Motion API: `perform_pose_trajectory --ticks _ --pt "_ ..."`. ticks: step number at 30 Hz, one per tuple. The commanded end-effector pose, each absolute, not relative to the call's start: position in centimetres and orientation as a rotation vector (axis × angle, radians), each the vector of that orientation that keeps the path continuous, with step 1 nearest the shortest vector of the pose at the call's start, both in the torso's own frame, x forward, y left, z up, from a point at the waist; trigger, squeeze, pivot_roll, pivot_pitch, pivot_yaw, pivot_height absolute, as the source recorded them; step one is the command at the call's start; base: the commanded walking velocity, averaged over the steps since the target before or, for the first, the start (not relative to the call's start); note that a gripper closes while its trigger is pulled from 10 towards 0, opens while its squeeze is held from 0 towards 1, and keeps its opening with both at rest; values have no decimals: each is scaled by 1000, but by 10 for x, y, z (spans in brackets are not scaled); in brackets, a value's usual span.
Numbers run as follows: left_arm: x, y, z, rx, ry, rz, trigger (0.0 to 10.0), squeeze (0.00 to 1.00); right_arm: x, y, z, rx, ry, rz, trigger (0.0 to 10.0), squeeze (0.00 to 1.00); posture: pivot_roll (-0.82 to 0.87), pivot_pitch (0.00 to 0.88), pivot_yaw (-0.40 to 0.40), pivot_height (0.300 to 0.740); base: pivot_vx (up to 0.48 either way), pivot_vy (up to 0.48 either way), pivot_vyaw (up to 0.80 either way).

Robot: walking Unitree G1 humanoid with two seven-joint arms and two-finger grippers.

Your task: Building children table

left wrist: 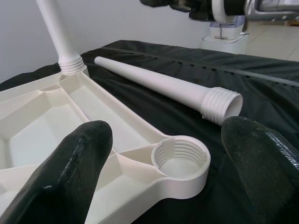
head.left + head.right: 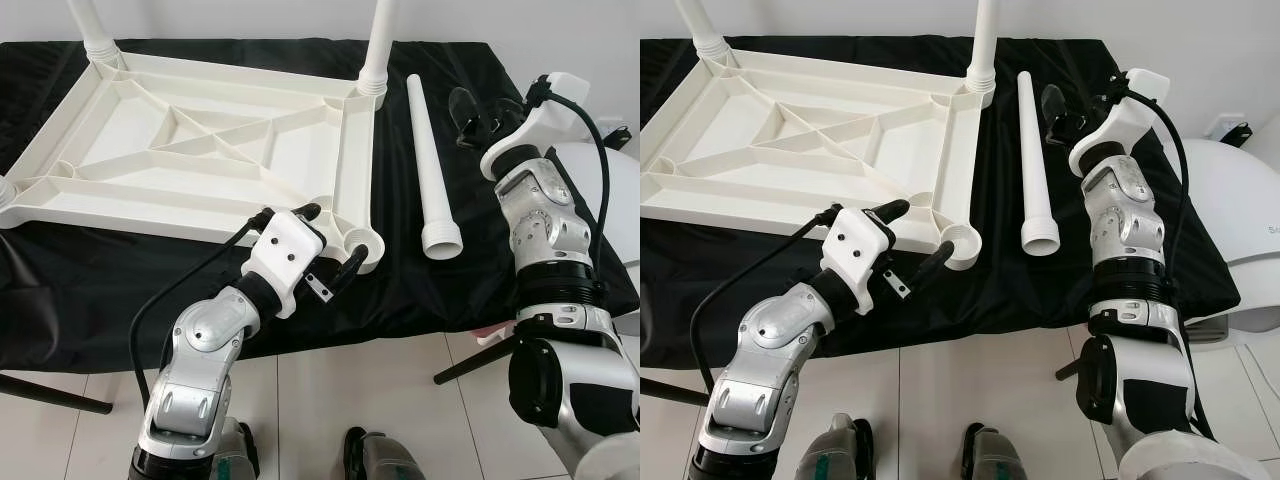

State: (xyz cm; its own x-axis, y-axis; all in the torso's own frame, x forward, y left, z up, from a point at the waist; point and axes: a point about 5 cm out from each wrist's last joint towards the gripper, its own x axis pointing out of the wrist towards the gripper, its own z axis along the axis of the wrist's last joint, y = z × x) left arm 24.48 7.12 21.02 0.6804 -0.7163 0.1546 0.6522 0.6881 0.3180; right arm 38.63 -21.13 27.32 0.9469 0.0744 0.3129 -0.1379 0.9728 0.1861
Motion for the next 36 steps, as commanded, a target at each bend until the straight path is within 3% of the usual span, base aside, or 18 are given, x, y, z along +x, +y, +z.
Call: perform_pose_trajectory --ticks 1,12,27,36 --pt "243 70 213 250 -280 -814 10000 0 390 -218 261 182 -236 60 10000 0 87 190 -28 740 0 0 0" --pt "240 69 215 215 -240 -914 10000 0 398 -207 230 108 -66 94 10000 0 89 211 -26 740 0 0 0" --pt "232 66 213 163 -193 -936 10000 0 413 -187 230 98 20 140 10000 0 107 219 -36 740 0 0 0" --pt "230 67 215 152 -179 -921 10000 0 420 -182 237 138 89 75 10000 0 115 223 -45 740 0 0 0"
